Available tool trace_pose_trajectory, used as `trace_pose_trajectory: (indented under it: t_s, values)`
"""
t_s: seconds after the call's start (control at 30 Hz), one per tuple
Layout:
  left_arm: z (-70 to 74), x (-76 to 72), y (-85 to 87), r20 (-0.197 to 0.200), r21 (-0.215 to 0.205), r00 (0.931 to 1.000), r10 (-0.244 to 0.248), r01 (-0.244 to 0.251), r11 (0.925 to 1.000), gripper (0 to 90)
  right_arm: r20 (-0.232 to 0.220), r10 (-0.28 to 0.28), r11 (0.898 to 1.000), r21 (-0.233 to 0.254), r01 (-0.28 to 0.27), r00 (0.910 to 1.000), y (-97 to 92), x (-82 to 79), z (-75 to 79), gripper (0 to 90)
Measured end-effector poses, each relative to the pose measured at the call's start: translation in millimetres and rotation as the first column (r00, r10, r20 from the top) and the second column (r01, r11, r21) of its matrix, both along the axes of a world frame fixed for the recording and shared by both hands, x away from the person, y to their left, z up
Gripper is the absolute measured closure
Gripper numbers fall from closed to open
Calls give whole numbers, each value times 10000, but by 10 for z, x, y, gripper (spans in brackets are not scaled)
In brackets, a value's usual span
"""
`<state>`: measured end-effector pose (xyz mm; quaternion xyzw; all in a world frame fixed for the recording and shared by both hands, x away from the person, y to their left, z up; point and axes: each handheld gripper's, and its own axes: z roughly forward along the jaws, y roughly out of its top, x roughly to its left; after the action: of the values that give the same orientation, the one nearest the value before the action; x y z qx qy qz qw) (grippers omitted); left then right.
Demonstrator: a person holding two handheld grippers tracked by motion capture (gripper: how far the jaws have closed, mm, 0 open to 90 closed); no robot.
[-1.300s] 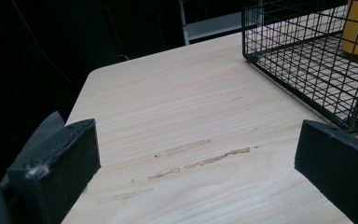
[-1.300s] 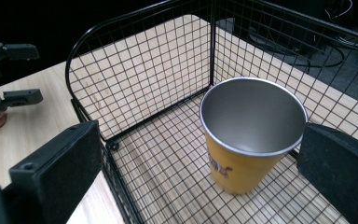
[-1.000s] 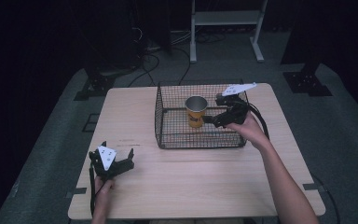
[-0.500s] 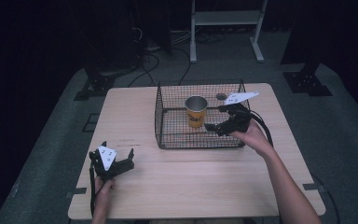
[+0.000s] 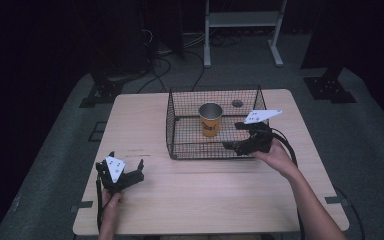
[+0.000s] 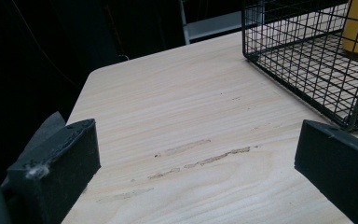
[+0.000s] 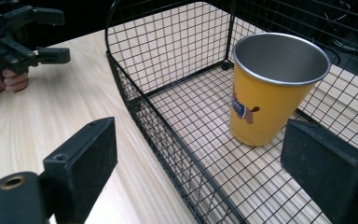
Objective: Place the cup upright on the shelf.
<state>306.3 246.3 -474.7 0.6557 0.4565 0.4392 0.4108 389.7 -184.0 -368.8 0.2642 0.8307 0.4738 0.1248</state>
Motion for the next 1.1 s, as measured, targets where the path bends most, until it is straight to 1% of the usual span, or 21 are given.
trace_pose_trajectory:
  t_s: [0.03,0.1,0.27,0.33,0.47,0.57,0.6,0.77,0.93,1.03,1.07,1.1]
  values:
    - [0,0,0,0,0,10000,0,0,10000,0,0,0,10000,0,0,10000,0,0,0,100]
    - [0,-1,0,-9,11,10000,1,-1,10000,0,75,91,10000,-12,-91,9999,-19,-66,-5,100]
    - [0,-1,-1,-14,28,10000,-4,4,10000,0,173,68,10000,-26,-67,9998,-67,-141,-10,100]
    - [0,-2,-1,-9,33,10000,-12,12,10000,0,152,71,10000,61,-72,9999,-92,-169,-15,100]
    - [0,-2,-1,-15,26,10000,-3,3,10000,0,111,-12,10000,49,11,9999,-146,-224,-39,100]
    - [0,-2,-2,-16,34,10000,-4,4,10000,0,83,-32,10000,56,31,10000,-189,-265,-73,100]
    - [0,-2,-4,-10,48,10000,1,-1,10000,0,82,-122,9999,-80,123,9999,-211,-287,-99,100]
    - [-1,-2,-5,-9,54,10000,18,-18,10000,0,29,-167,9999,-19,167,9999,-258,-326,-153,100]
    - [-2,0,-10,14,53,10000,16,-16,10000,0,-50,-240,9997,-93,240,9997,-314,-382,-251,100]
    - [-3,0,-10,13,62,10000,48,-48,10000,0,-123,-291,9995,-126,289,9995,-328,-394,-282,100]
    - [-1,0,-5,-19,38,10000,60,-60,10000,0,-147,-437,9987,-274,433,9989,-333,-402,-307,100]
    - [-1,0,-5,-19,38,10000,60,-60,10000,0,-147,-437,9987,-274,433,9989,-333,-402,-307,100]
